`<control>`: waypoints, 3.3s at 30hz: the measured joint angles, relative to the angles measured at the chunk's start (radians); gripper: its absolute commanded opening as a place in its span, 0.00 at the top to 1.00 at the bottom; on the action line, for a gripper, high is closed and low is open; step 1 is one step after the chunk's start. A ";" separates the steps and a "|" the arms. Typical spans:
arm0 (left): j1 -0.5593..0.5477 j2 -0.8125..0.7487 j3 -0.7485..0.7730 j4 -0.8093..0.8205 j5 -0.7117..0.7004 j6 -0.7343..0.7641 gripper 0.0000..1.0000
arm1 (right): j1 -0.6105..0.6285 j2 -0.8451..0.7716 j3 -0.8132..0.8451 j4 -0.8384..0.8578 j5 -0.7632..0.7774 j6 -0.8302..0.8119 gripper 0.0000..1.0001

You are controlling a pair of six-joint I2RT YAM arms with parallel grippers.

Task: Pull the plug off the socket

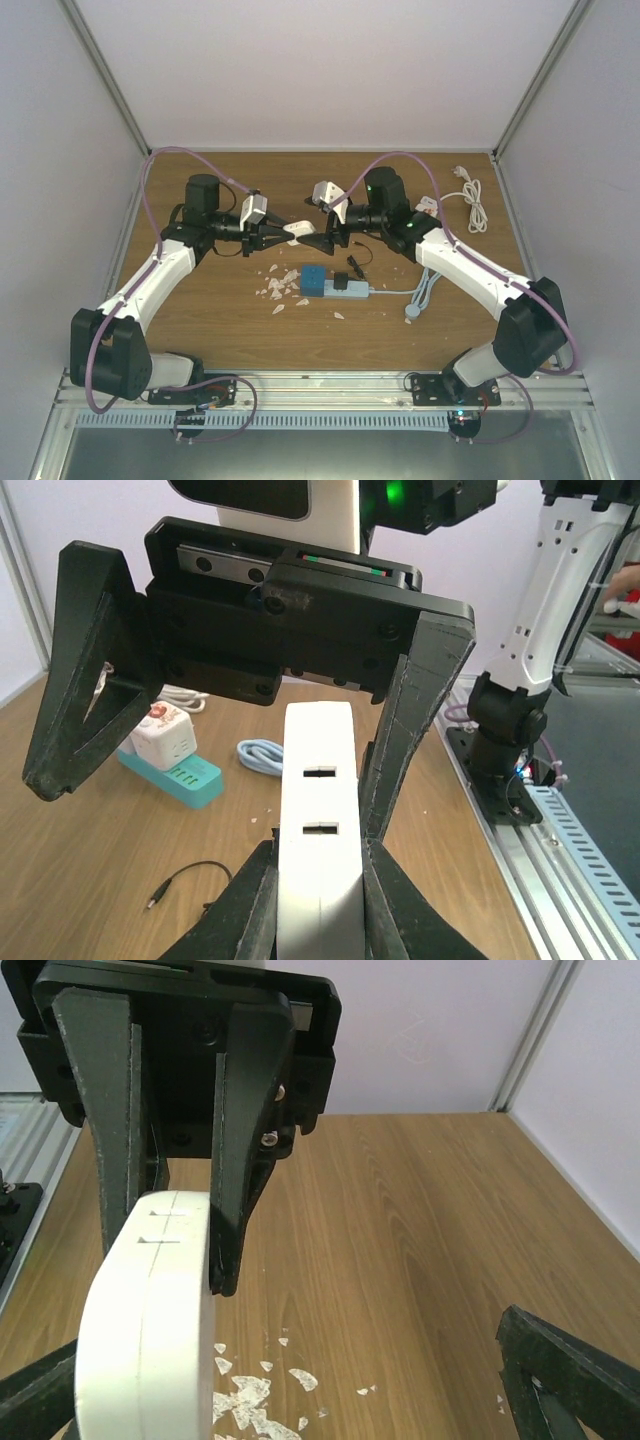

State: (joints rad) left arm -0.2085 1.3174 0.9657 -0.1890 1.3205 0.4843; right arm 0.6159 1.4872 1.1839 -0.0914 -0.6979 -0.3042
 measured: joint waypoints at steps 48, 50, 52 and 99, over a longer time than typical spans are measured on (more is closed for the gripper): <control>0.332 0.348 0.274 0.037 -0.578 -0.004 1.00 | -0.063 -0.107 -0.108 -0.045 0.089 -0.148 0.00; 0.350 0.397 0.292 0.040 -0.637 0.009 1.00 | -0.072 -0.107 -0.139 -0.038 0.089 -0.152 0.00; 0.365 0.443 0.314 0.047 -0.700 0.023 1.00 | -0.083 -0.107 -0.174 -0.031 0.087 -0.154 0.00; 0.382 0.933 0.573 0.258 -1.467 0.413 0.48 | -0.206 -0.107 -0.236 -0.021 -0.095 -0.137 0.00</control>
State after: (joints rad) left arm 0.1738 2.2501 1.5387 0.0689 -0.1463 0.8974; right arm 0.4099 1.3800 0.9482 -0.1127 -0.7933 -0.4412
